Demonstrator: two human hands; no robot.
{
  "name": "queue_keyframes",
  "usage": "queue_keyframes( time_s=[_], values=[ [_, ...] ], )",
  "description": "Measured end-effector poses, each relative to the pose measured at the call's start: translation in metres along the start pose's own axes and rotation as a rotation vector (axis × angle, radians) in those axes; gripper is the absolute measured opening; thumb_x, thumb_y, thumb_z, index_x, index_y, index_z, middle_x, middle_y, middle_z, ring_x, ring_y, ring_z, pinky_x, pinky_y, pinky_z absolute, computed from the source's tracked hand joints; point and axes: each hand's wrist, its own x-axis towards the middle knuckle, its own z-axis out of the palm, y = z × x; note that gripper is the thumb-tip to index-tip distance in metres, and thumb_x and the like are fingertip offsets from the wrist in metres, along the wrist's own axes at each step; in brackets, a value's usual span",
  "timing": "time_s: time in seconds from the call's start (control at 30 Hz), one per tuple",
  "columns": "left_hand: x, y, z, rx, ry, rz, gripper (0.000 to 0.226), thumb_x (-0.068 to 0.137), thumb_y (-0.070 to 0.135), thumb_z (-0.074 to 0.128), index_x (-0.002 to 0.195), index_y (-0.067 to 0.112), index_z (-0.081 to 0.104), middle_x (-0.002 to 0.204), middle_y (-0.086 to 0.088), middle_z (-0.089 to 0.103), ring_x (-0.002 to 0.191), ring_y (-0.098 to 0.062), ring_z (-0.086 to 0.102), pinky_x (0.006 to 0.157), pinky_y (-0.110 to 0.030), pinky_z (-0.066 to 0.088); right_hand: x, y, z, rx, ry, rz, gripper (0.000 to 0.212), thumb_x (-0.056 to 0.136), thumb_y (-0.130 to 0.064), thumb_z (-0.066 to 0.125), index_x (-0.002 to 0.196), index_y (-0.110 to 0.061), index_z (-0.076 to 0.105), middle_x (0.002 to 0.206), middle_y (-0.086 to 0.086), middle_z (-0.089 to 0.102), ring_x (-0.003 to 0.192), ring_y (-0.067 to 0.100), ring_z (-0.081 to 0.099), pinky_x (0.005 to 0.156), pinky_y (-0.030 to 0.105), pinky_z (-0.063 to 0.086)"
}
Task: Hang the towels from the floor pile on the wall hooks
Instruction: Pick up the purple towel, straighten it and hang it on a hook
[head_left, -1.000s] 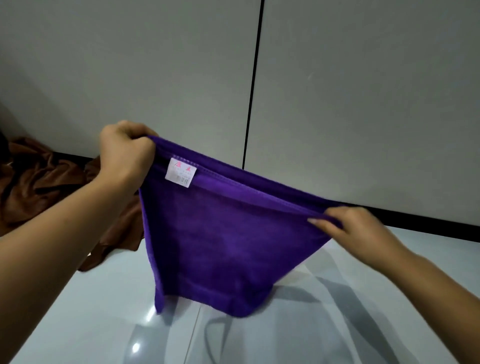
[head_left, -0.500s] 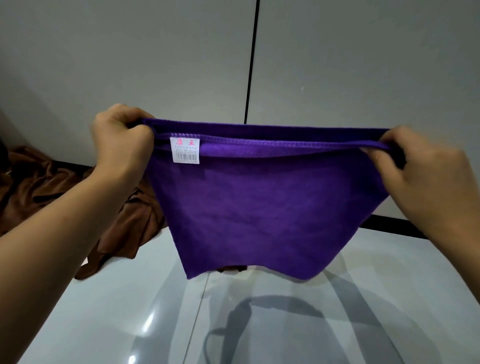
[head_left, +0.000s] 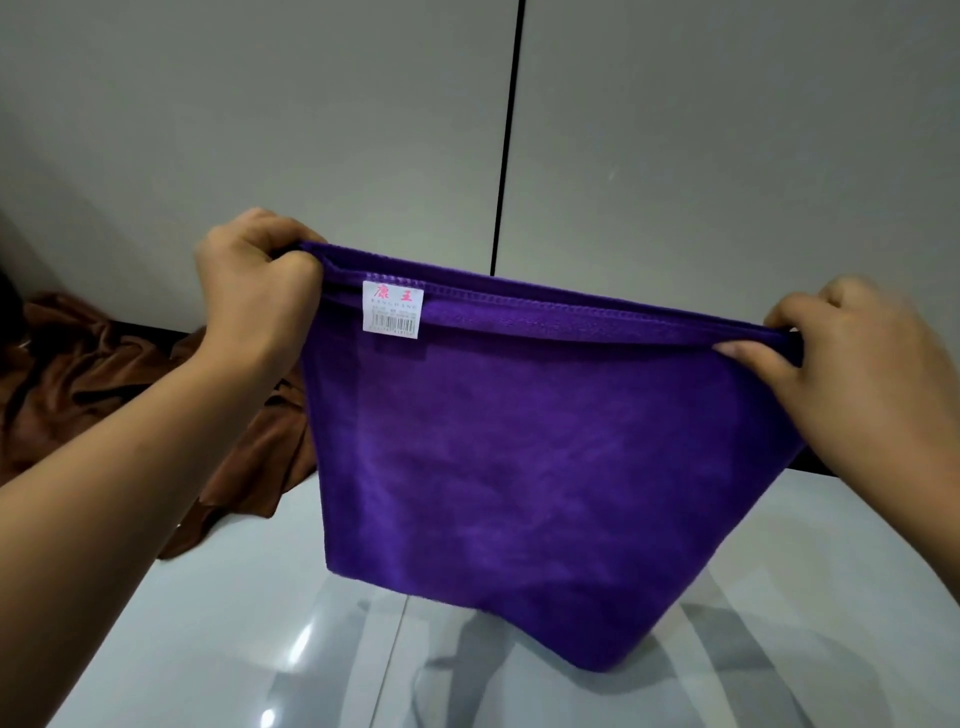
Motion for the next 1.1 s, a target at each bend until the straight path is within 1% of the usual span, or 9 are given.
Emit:
queue_keyframes(
  time_s=[0.17,0.27,0.43,0.57,0.63,0.7,0.77,0.93,1.1],
  values=[
    [-0.001,-0.005,0.003,-0.108,-0.024,-0.120,0.032,0.049,0.005,0.034,0.053,0.022,0.061,0.037,0.010,0.048,0.039,-0.008,0.040,0.043,-0.016,0.029,0.000,0.000,0.001,0.034,-0.107,0.102,0.038,0.081,-0.051,0.058,0.080,-0.013,0.062,0.085,0.005,0.042,0.094,0.036,0.047,0.080,0.041,0.031],
    [0.003,-0.004,0.003,-0.206,0.024,-0.204,0.039,0.053,0.000,0.034,0.042,0.023,0.063,0.033,0.011,0.046,0.037,-0.007,0.040,0.042,-0.014,0.029,-0.005,0.004,0.004,0.082,-0.101,0.137,0.038,0.080,-0.054,0.056,0.072,-0.017,0.053,0.087,0.003,0.043,0.096,0.036,0.047,0.081,0.044,0.035],
    [0.005,-0.007,0.001,-0.253,0.066,-0.255,0.057,0.062,-0.012,0.032,0.038,0.029,0.063,0.033,0.013,0.046,0.034,-0.002,0.040,0.040,-0.011,0.029,-0.006,0.006,0.009,0.312,-0.170,0.149,0.032,0.087,-0.043,0.054,0.074,-0.014,0.046,0.065,0.002,0.051,0.061,0.020,0.048,0.055,0.031,0.034],
    [0.005,-0.009,0.001,-0.285,0.077,-0.271,0.061,0.064,-0.015,0.030,0.036,0.028,0.063,0.032,0.013,0.046,0.034,-0.002,0.041,0.040,-0.011,0.030,-0.005,0.002,0.018,0.487,-0.068,0.272,0.024,0.093,-0.032,0.052,0.091,-0.009,0.044,0.070,-0.003,0.047,0.061,0.012,0.043,0.052,0.030,0.025],
    [0.004,-0.013,0.001,-0.285,0.075,-0.277,0.059,0.064,-0.014,0.031,0.037,0.027,0.063,0.033,0.013,0.047,0.035,-0.002,0.041,0.040,-0.011,0.030,-0.003,0.001,0.026,0.657,0.031,0.406,0.023,0.092,-0.033,0.055,0.096,-0.011,0.049,0.076,-0.001,0.052,0.067,0.017,0.050,0.057,0.021,0.036],
    [0.004,-0.019,0.002,-0.283,0.076,-0.297,0.059,0.064,-0.014,0.031,0.038,0.027,0.064,0.033,0.013,0.047,0.036,-0.002,0.041,0.041,-0.012,0.030,-0.001,0.000,0.033,0.850,0.105,0.518,0.023,0.092,-0.035,0.057,0.094,-0.012,0.056,0.082,0.006,0.061,0.075,0.021,0.059,0.071,0.032,0.049],
    [0.001,-0.025,0.002,-0.278,0.076,-0.320,0.057,0.063,-0.014,0.031,0.039,0.026,0.064,0.033,0.012,0.046,0.036,-0.003,0.040,0.041,-0.012,0.030,0.000,-0.005,0.036,0.990,0.142,0.598,0.021,0.094,-0.034,0.054,0.083,-0.017,0.059,0.077,0.002,0.061,0.072,0.016,0.058,0.072,0.036,0.048],
    [-0.007,-0.046,0.001,-0.161,0.038,-0.446,0.047,0.064,-0.013,0.033,0.042,0.017,0.063,0.031,0.009,0.042,0.038,-0.010,0.038,0.043,-0.015,0.028,0.003,-0.017,0.035,0.881,0.311,0.489,0.021,0.095,-0.039,0.046,0.076,-0.030,0.046,0.076,-0.009,0.053,0.069,0.005,0.050,0.067,0.027,0.043],
    [-0.026,-0.067,0.007,0.006,-0.287,-0.684,0.029,0.072,-0.017,0.034,0.056,0.004,0.044,0.043,-0.005,0.040,0.051,-0.021,0.037,0.047,-0.018,0.033,0.005,-0.040,0.023,0.880,0.393,0.299,0.018,0.096,-0.030,0.048,0.080,-0.035,0.043,0.078,-0.018,0.049,0.069,-0.007,0.048,0.070,0.013,0.038]
  ],
)
